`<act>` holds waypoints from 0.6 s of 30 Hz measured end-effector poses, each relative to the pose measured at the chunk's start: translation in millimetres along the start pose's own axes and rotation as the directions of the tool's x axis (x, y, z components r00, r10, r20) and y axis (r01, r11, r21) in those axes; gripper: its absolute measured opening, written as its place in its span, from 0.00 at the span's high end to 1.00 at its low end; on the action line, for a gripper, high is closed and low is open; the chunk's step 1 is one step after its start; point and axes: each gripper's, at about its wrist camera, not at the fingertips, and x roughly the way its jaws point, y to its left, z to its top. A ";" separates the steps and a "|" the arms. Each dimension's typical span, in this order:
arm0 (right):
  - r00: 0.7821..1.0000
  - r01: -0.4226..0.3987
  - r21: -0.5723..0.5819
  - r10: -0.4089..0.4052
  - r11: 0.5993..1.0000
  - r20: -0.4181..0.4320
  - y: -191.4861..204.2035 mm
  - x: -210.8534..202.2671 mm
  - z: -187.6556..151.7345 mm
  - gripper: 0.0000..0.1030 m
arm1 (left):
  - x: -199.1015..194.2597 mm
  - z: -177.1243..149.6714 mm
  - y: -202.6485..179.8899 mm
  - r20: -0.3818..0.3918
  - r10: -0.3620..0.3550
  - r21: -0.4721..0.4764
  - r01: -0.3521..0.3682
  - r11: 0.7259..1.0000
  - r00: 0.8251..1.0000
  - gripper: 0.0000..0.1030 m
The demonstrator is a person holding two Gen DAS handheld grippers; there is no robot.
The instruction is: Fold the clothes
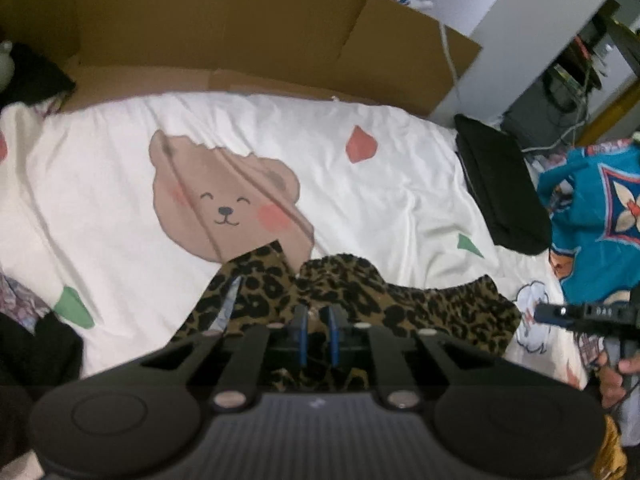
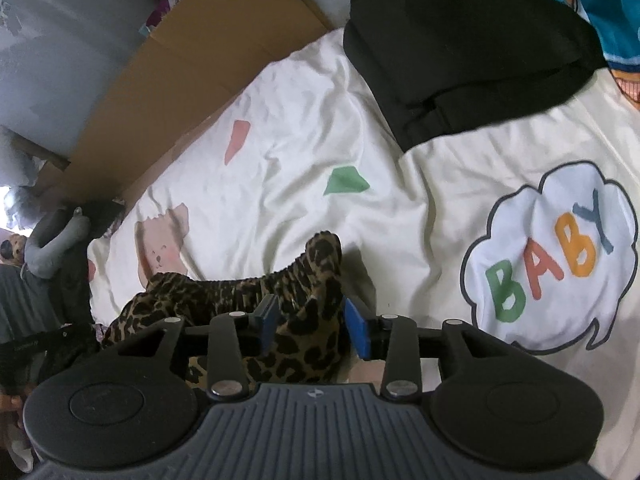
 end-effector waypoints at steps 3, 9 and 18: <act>1.000 0.015 0.010 -0.014 1.000 -0.014 -0.7 7.3 -1.5 0.55 | 8.7 -0.7 1.3 -0.002 -0.009 0.004 0.009 1.000 1.000 0.80; 0.999 0.035 0.036 -0.034 0.999 -0.032 -2.3 18.7 -1.9 0.55 | 32.2 7.8 6.9 -0.016 -0.064 -0.040 0.064 0.997 0.998 0.58; 0.996 0.066 0.023 -0.064 0.998 -0.059 -5.1 37.1 3.0 0.48 | 70.9 19.6 28.4 -0.107 -0.063 -0.110 0.051 0.993 0.992 0.47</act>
